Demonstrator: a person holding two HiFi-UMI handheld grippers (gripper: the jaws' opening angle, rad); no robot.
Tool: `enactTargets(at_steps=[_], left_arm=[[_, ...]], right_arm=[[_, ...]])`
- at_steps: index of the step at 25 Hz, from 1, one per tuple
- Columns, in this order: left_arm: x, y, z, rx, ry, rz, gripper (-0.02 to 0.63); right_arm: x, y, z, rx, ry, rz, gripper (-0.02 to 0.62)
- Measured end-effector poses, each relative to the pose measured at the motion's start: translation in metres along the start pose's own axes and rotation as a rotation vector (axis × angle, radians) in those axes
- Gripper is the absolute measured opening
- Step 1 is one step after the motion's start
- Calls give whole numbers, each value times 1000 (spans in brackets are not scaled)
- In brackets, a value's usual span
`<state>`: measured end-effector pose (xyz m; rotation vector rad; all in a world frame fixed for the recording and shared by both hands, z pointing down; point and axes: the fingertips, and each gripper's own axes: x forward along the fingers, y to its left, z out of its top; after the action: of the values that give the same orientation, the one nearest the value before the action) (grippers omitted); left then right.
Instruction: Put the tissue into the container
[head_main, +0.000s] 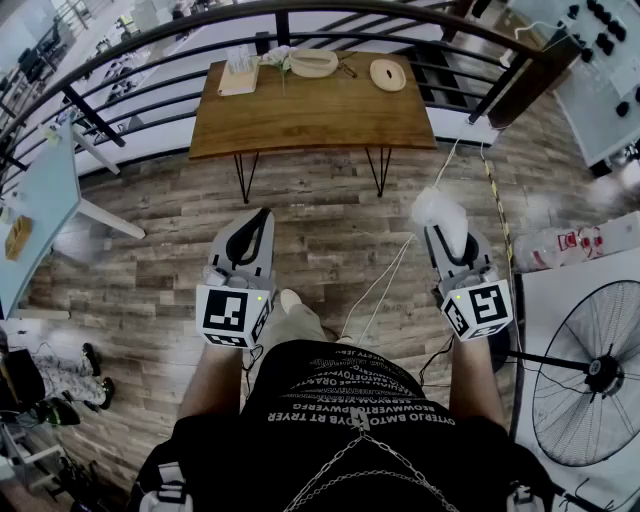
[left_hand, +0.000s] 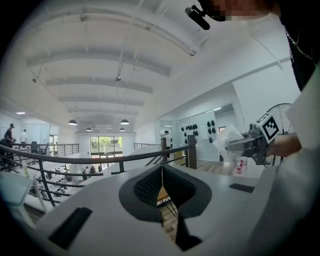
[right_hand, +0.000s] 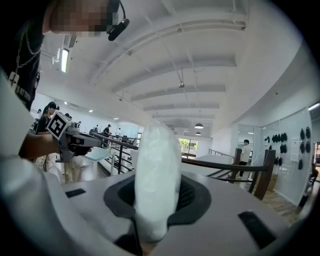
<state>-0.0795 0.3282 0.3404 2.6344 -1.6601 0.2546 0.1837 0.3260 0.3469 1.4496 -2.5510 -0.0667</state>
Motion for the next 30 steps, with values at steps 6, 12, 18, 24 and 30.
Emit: enactTargets(at_steps=[6, 12, 18, 24, 30], left_arm=[[-22, -26, 1, 18, 13, -1, 29], [-16, -22, -8, 53, 53, 4, 29], [20, 3, -2, 52, 46, -30, 29], [70, 49, 9, 82, 42, -35, 29], [115, 101, 14, 91, 45, -20, 29]], right_arm=[[-27, 11, 1, 14, -23, 20, 118], [-19, -3, -1, 77, -70, 22, 118], [20, -13, 1, 79, -88, 21, 118], [81, -28, 17, 70, -105, 20, 118], [140, -36, 29, 63, -105, 33, 118]])
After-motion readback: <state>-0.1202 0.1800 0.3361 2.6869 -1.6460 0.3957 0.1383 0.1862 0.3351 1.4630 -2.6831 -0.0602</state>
